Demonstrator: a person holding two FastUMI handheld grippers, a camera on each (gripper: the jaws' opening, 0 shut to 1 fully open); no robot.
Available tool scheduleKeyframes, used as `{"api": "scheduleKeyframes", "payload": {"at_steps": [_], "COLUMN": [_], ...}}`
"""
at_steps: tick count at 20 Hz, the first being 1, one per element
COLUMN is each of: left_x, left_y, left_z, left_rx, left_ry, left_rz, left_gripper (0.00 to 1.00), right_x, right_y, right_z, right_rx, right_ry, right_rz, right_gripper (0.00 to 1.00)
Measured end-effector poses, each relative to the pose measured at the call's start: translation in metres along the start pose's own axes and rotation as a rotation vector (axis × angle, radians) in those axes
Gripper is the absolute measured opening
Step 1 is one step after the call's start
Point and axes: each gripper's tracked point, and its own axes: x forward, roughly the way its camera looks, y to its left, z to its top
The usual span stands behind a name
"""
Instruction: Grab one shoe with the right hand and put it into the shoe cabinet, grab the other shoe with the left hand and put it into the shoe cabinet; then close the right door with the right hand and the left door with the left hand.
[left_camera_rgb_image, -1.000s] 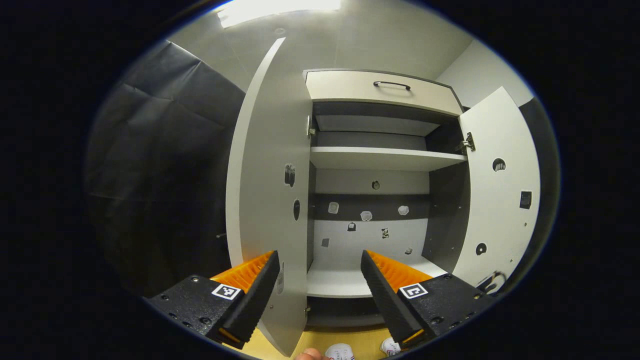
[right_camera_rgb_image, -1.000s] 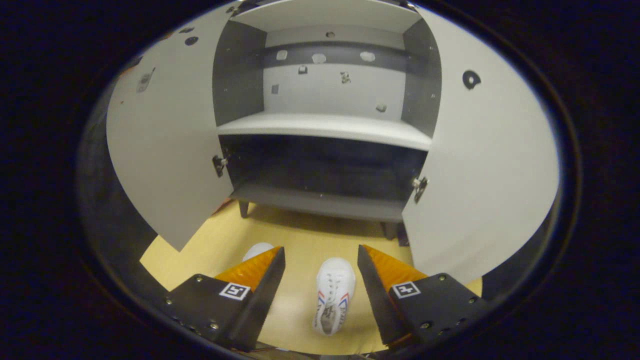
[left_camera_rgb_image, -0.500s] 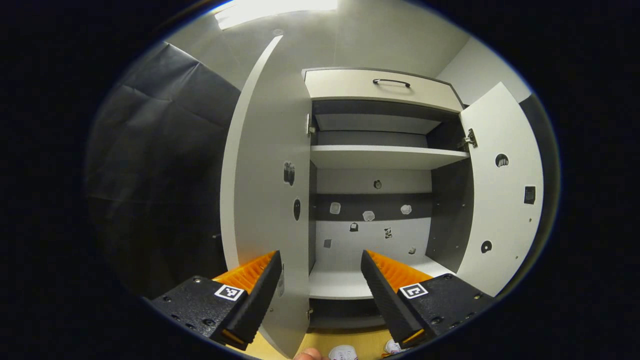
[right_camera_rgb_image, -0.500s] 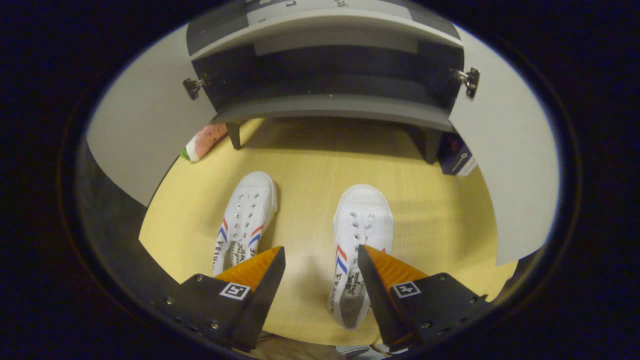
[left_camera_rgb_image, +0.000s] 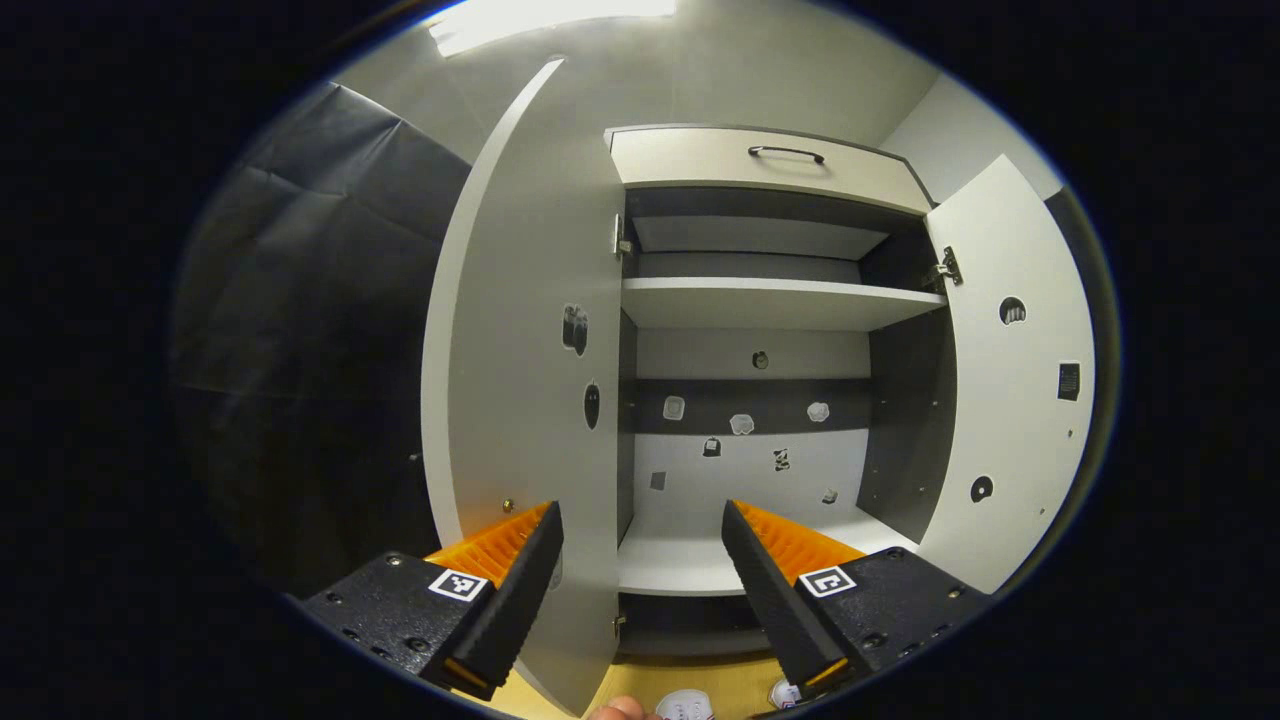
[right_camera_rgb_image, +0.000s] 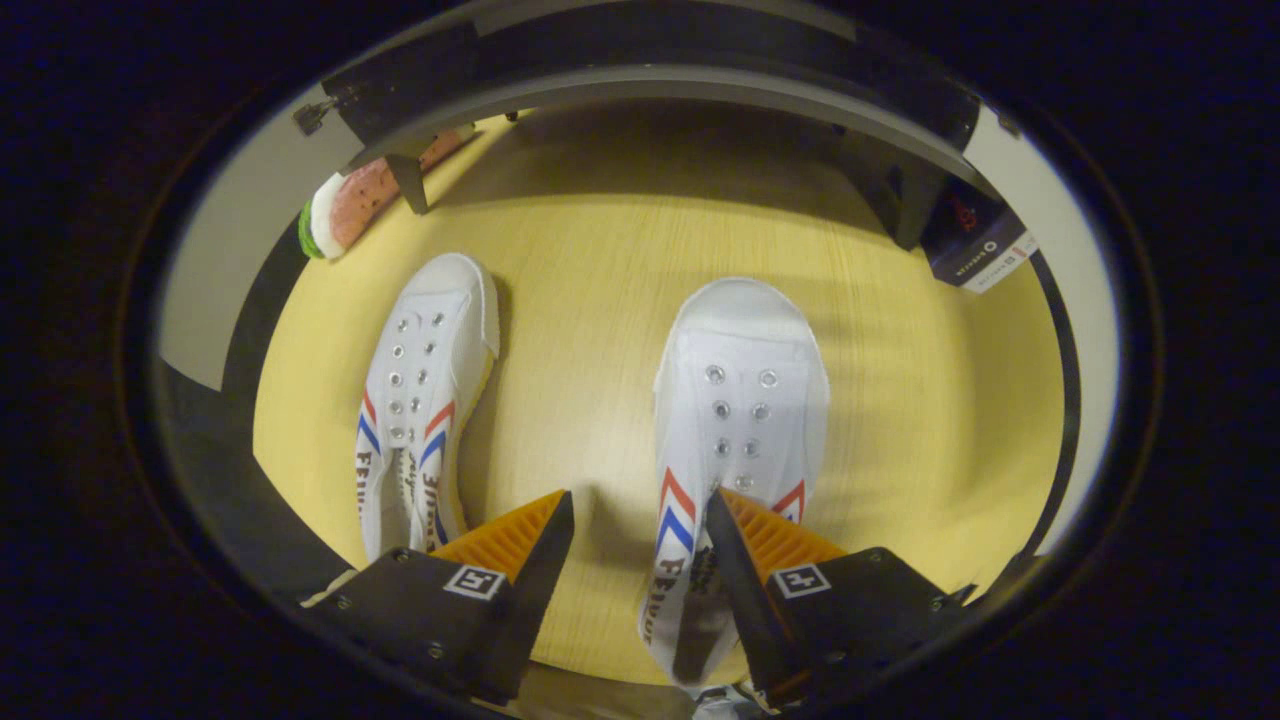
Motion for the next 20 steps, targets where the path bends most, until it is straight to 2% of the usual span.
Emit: {"api": "scheduleKeyframes", "payload": {"at_steps": [1,3,4,5,6,7,8,9,13,15,20], "left_x": [0.001,0.002,0.003,0.002,0.003,0.003,0.003,0.003,0.002,0.002,0.001], "left_y": [0.0,-0.001,-0.002,-0.002,-0.002,-0.002,-0.002,-0.003,-0.003,-0.005,-0.005], "left_z": [0.0,-0.004,-0.005,-0.006,-0.008,-0.008,-0.008,-0.007,-0.007,-0.006,-0.007], "left_rx": [-0.003,-0.015,-0.02,-0.024,-0.025,-0.025,-0.024,-0.024,-0.024,-0.025,-0.017], "left_ry": [-0.002,0.008,0.012,0.016,0.019,0.02,0.018,0.017,0.016,0.009,0.002], "left_rz": [0.001,-0.002,-0.005,-0.006,-0.008,-0.01,-0.012,-0.014,-0.026,-0.034,-0.046], "left_gripper": [0.97,0.97,0.97,0.97,0.97,0.97,0.98,0.98,0.97,0.97,0.98], "right_x": [0.003,0.002,0.001,0.004,0.009,0.003,0.002,0.004,-0.014,-0.044,-0.135], "right_y": [-0.011,-0.016,-0.019,-0.02,-0.022,-0.02,-0.021,-0.021,-0.02,-0.019,-0.02], "right_z": [0.001,0.003,0.001,0.001,0.001,0.0,0.0,0.001,0.009,0.02,0.055], "right_rx": [-0.033,-0.034,-0.032,-0.011,0.003,0.011,0.028,0.041,0.091,0.153,0.185], "right_ry": [0.001,0.011,0.02,0.019,0.016,0.021,-0.011,-0.012,-0.074,-0.122,-0.29], "right_rz": [-0.069,-0.116,-0.129,-0.118,-0.106,-0.089,-0.071,-0.066,-0.073,-0.017,0.022], "right_gripper": [0.82,0.29,0.31,0.21,0.2,0.08,0.08,0.01,0.0,0.0,0.01]}}
